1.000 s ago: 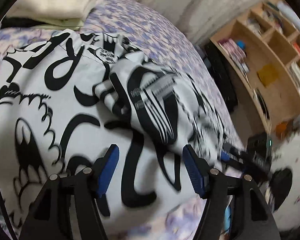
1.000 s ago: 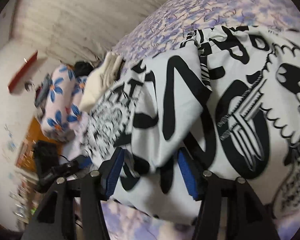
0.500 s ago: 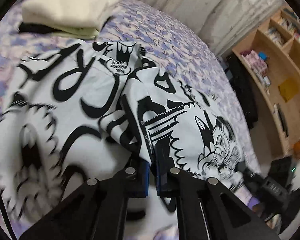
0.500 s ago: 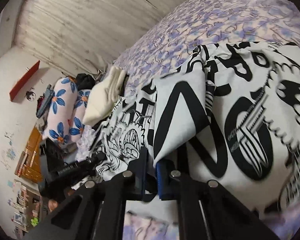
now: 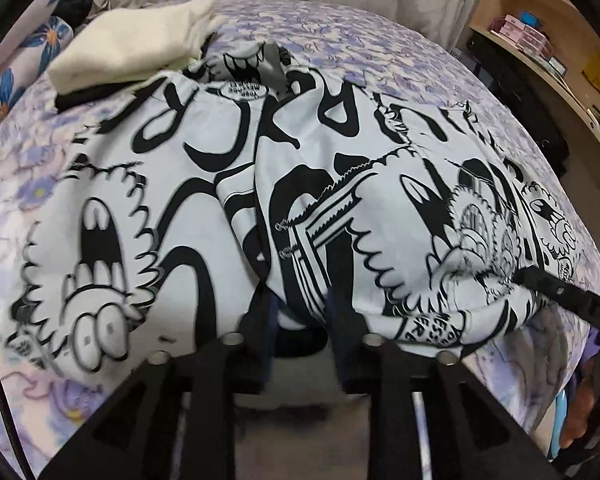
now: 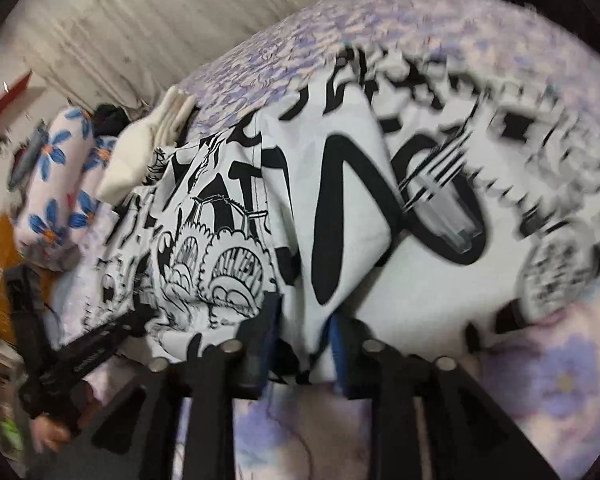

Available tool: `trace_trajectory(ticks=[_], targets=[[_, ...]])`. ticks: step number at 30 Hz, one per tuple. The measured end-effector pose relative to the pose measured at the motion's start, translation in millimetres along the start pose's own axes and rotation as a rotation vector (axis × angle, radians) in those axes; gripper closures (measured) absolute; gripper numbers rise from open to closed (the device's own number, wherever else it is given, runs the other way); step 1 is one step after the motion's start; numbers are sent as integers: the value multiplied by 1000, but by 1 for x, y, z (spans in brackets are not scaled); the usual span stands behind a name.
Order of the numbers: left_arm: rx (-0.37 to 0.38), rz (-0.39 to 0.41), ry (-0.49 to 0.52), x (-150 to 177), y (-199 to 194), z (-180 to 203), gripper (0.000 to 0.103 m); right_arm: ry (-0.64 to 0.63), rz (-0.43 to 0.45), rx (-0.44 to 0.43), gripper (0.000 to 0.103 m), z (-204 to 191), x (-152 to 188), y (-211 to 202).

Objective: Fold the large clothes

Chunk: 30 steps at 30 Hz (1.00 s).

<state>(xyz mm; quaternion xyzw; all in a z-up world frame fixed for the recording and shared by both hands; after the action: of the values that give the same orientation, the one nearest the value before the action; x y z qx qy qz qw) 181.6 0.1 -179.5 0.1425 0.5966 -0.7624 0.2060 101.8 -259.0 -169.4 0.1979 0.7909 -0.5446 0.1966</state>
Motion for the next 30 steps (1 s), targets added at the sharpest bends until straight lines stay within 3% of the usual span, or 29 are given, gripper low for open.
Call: trace_trajectory(ticks=[2, 6, 11, 18, 21, 24, 26, 28, 30], targets=[[-7, 24, -8, -1, -13, -1, 68, -32, 42, 43, 71, -4, -4, -15], [-16, 109, -29, -7, -43, -6, 68, -81, 143, 73, 70, -15, -13, -39], [6, 179, -27, -38, -48, 3, 68, -183, 175, 23, 71, -46, -38, -14], [44, 175, -31, -90, -3, 29, 69, -197, 117, -64, 71, -68, -81, 57], [62, 142, -59, -100, 24, 37, 71, -226, 109, -49, 70, -69, -91, 76], [15, 80, -70, -104, 58, 39, 71, -235, 95, -3, 71, -59, -95, 89], [-56, 61, -75, -102, 76, 30, 71, -207, 83, 1, 78, -43, -96, 94], [-36, 59, -107, -99, 81, 20, 71, -178, 79, -4, 93, -28, -97, 95], [-74, 71, -120, -96, 81, 11, 71, -147, 86, 15, 102, -13, -94, 91]])
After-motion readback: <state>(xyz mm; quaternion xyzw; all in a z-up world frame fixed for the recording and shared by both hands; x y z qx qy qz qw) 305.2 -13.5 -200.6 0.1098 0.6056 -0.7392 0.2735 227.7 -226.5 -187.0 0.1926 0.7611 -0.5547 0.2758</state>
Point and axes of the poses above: each gripper's, at about its wrist camera, not at the fingertips, and y roughly the way its jaws point, z to its right, x to its underside, the point moved 5 cm from there along y, roughly the way its jaws point, and after that the axes turned 5 degrees about -y, right-handed, at the moved point
